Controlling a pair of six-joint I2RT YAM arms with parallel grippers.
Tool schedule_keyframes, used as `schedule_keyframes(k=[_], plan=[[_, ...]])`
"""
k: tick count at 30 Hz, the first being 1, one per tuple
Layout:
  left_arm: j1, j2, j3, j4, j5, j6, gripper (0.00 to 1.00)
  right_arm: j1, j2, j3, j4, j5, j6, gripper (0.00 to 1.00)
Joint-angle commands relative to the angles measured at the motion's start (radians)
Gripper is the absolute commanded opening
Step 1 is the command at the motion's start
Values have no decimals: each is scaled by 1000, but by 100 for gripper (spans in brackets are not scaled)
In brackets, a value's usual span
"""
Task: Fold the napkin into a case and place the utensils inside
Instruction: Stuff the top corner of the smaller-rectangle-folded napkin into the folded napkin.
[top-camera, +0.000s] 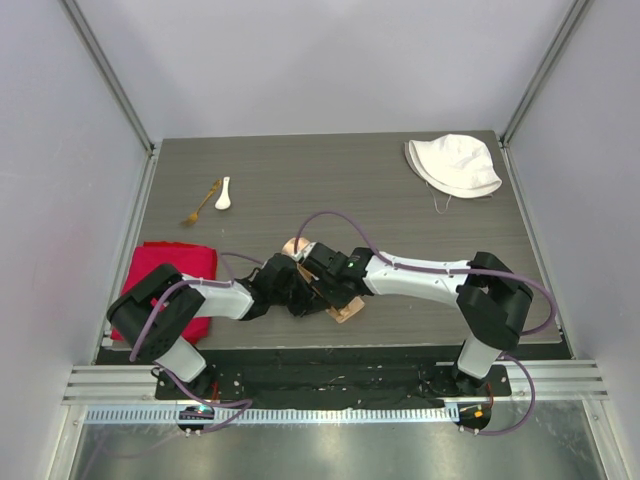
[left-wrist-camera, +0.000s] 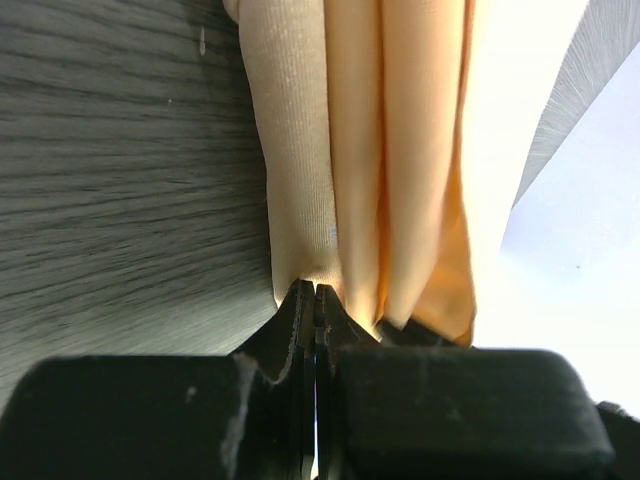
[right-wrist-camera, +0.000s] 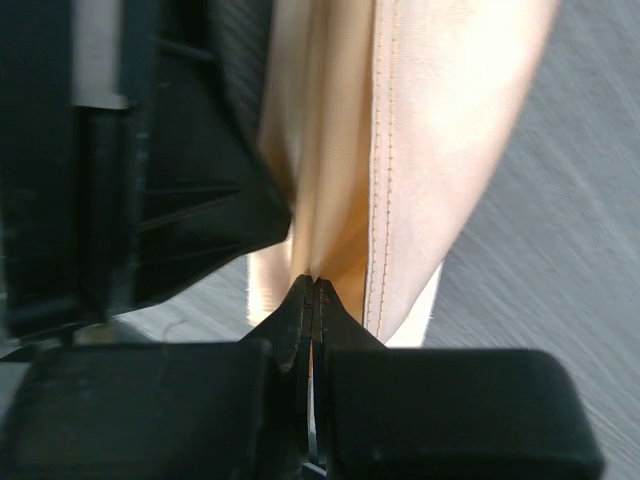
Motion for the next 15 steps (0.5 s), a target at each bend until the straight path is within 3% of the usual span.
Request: schedule_keyframes(k=[1,15], plan=[[-11,28,-13,-74,-49,20,1,8,-37,29,29,-125,75,1],[-23,-27,-45,-101,-79,20,0,-20,12,-129,253,-199,214,1]])
